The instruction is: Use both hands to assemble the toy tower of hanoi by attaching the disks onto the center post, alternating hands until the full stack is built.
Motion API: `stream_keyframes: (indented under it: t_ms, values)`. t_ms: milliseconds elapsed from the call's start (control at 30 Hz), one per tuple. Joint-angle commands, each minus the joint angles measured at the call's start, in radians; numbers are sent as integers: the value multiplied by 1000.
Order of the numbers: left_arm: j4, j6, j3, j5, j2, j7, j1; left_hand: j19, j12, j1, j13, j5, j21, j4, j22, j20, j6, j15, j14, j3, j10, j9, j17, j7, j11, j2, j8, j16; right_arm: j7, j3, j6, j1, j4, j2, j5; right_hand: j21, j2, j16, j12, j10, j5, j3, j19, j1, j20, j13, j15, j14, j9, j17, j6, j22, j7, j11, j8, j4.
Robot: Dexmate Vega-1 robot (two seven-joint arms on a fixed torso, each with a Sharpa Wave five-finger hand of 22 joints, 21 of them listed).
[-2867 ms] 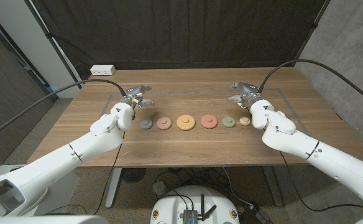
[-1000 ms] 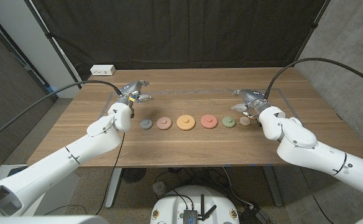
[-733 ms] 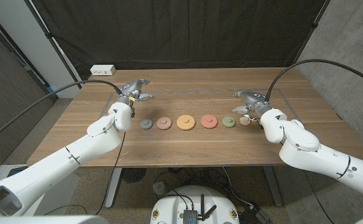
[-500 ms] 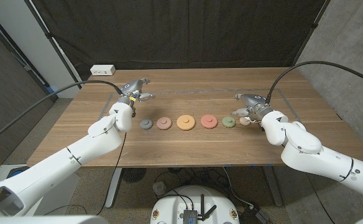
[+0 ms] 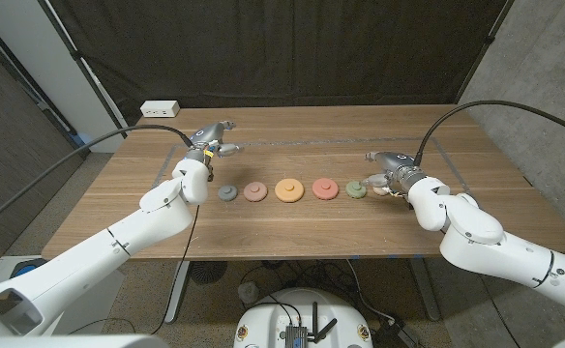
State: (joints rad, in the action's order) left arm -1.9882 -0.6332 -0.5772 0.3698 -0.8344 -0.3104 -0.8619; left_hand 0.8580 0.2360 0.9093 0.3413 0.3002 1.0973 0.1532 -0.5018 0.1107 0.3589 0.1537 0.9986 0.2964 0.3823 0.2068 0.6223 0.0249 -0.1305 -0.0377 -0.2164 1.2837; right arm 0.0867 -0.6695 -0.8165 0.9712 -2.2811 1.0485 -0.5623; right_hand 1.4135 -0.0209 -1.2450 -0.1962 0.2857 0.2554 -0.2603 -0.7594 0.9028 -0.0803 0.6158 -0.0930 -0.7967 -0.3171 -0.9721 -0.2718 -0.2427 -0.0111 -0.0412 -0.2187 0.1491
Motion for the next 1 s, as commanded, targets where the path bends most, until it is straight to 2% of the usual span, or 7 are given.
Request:
stream_keyframes:
  t_ms: [33,300,367,500,700,1000]
  values:
    - [5,14,3,-5,-4,2,-1,-1,1,3,5,7,6,1,-1,97,11,66,7,-3,11,4,2,2,-3,9,3,10,46,-33,-16,-18,-12,-13,-40,9,8,5,-3,1,1,4,9,1,-130,1,-123,14,-5,11,-17,3,1,1,-10,1]
    - [5,15,11,-9,-7,-1,-8,-1,1,2,6,8,10,1,2,97,14,66,7,-4,12,4,1,2,-4,11,3,13,69,-52,-15,-34,-14,-28,-78,16,8,-2,-2,-4,0,11,14,0,-130,-2,-124,17,-3,22,12,11,-6,4,1,1]
    - [4,18,16,-14,-10,-2,-13,-1,1,3,7,8,11,1,3,97,15,66,8,-5,13,4,2,2,-5,11,3,15,81,-60,-20,-41,-16,-34,-92,19,9,-9,-3,-3,0,12,16,1,-130,-3,-124,14,-2,20,6,12,-1,-11,-1,1]
    - [-1,20,21,-15,-11,-9,-20,-1,1,2,7,8,14,2,5,97,16,66,7,-6,15,4,0,1,-5,12,3,16,113,-69,-19,-54,-20,-40,-107,23,9,-14,-2,-6,-1,16,16,0,-129,-6,-123,17,-1,25,5,18,1,-16,-2,1]
    - [-4,19,31,-28,0,-26,-35,-1,1,3,8,8,17,2,8,97,18,66,9,-7,16,4,1,2,-7,13,4,19,151,-77,-8,-68,-22,-54,-122,28,10,-13,1,-14,-1,19,21,0,-129,-10,-123,27,2,38,17,23,0,-13,3,1]
    - [-6,39,36,-41,-16,-18,-44,-2,0,3,8,9,23,3,14,97,21,66,9,-9,20,5,0,4,-3,15,4,24,206,-127,-17,-102,-12,-107,-192,29,9,-16,0,-15,-1,21,23,0,-129,-12,-123,30,4,43,23,29,-3,-3,5,1]
